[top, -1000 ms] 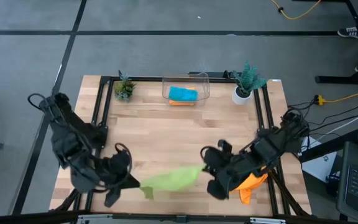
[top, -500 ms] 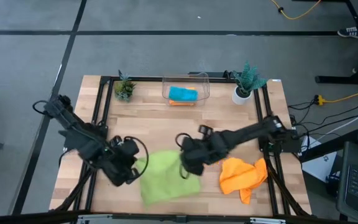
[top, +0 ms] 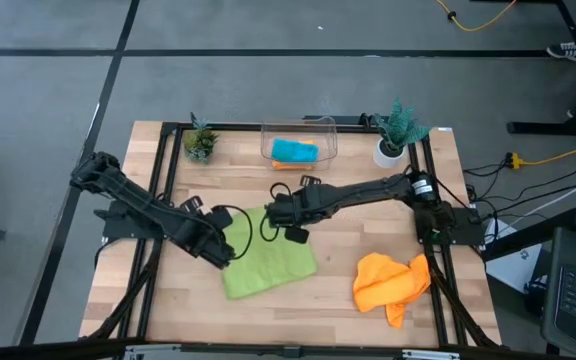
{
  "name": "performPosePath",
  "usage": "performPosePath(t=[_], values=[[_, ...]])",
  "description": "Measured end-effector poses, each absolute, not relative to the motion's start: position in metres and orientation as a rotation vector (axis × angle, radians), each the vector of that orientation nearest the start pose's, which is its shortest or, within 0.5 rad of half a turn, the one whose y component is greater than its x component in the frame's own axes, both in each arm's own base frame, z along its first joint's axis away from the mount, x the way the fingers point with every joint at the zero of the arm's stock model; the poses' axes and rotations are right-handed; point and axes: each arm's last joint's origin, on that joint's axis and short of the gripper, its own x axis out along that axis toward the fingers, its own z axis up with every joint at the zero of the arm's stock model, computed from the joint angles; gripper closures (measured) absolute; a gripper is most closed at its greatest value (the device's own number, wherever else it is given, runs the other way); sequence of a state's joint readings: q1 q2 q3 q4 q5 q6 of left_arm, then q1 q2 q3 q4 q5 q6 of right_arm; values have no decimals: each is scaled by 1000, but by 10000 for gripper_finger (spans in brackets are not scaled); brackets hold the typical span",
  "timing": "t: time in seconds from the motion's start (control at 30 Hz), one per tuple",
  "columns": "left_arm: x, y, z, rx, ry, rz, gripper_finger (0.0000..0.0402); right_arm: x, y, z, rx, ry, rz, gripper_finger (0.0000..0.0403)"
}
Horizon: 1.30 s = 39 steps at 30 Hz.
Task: Fold microfiber towels
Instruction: Fold the green towel
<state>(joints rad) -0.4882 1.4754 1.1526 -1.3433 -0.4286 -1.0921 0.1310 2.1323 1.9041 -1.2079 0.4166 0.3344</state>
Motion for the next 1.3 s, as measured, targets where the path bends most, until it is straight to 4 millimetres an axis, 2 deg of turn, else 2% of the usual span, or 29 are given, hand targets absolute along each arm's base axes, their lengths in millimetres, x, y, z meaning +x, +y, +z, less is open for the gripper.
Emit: performPosePath(t=[0.07,0.13,0.3,0.43,0.53,0.63,0.83,0.97,1.13,1.3], values=[[215,-103,252,-161,1254,706,402,423,45,236,-102,1323,-448,403],[217,-109,252,-183,1227,674,402,422,54,237,-114,1320,-427,403],[221,-131,251,-275,1130,564,402,417,87,237,-131,1308,-369,403],[217,-145,247,-323,1106,512,401,410,113,234,-147,1297,-336,403],[214,-156,238,-334,1133,484,402,406,132,232,-159,1281,-309,403],[215,-170,228,-328,1156,444,401,404,148,221,-180,1271,-276,403],[217,-197,205,-334,1146,423,402,387,164,187,-223,1317,-270,403],[215,-209,199,-361,1155,389,402,377,175,172,-228,1343,-228,403],[216,-218,195,-387,1140,344,401,376,185,169,-207,1315,-179,403],[224,-225,189,-399,1113,293,399,378,186,169,-198,1297,-173,392]])
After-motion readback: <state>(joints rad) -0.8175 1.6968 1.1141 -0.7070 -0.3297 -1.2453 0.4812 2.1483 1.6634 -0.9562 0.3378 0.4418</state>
